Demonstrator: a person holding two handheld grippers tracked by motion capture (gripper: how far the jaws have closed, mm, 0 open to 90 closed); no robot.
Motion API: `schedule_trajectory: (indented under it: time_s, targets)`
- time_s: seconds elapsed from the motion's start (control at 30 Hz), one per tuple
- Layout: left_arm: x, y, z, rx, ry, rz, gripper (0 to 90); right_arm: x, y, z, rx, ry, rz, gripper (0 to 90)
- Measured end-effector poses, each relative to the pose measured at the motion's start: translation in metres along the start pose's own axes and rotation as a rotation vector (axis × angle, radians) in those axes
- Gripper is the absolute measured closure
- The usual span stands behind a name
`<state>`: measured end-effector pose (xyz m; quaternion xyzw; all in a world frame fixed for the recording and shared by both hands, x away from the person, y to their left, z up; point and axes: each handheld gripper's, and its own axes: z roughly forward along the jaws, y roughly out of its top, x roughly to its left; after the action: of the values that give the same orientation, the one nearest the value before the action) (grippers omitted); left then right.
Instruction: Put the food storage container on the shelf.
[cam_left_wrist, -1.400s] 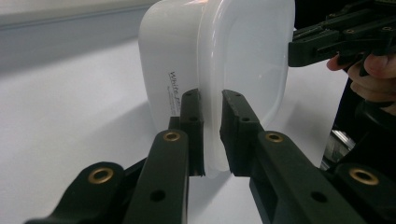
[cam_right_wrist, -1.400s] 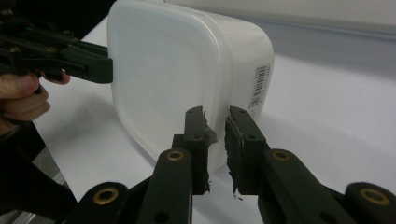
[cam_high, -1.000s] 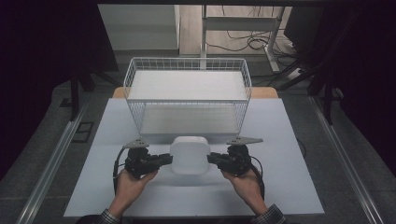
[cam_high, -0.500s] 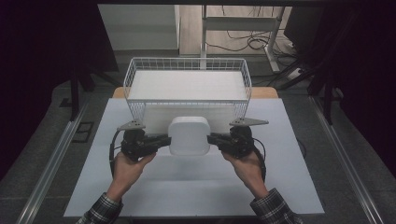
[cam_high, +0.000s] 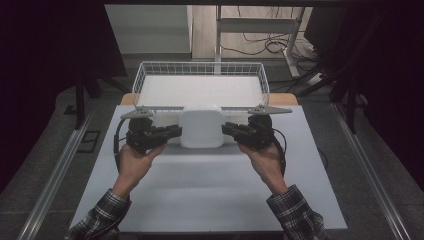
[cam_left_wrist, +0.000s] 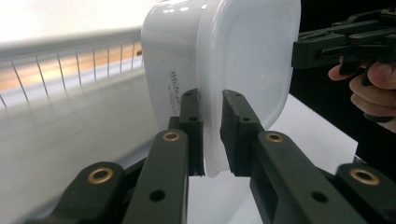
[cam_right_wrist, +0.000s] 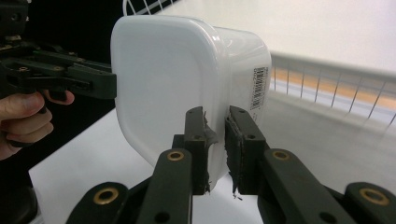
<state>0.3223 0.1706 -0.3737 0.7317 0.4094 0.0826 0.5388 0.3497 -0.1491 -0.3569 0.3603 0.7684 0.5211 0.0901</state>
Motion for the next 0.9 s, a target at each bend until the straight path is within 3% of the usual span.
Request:
schedule_trajectory:
  time_s: [0.4,0.7,0.9]
  targets:
    - [0.007,0.046,-0.005,-0.041,0.003,0.010,79.7,-0.003,0.051,-0.004,-0.051,-0.015,-0.022,78.3]
    - [0.019,0.079,0.005,-0.026,0.014,0.000,79.7,-0.017,0.078,0.005,-0.069,-0.043,-0.002,78.0]
    - [0.026,0.090,0.014,-0.007,0.023,-0.017,79.4,-0.027,0.090,0.012,-0.058,-0.067,0.017,77.5]
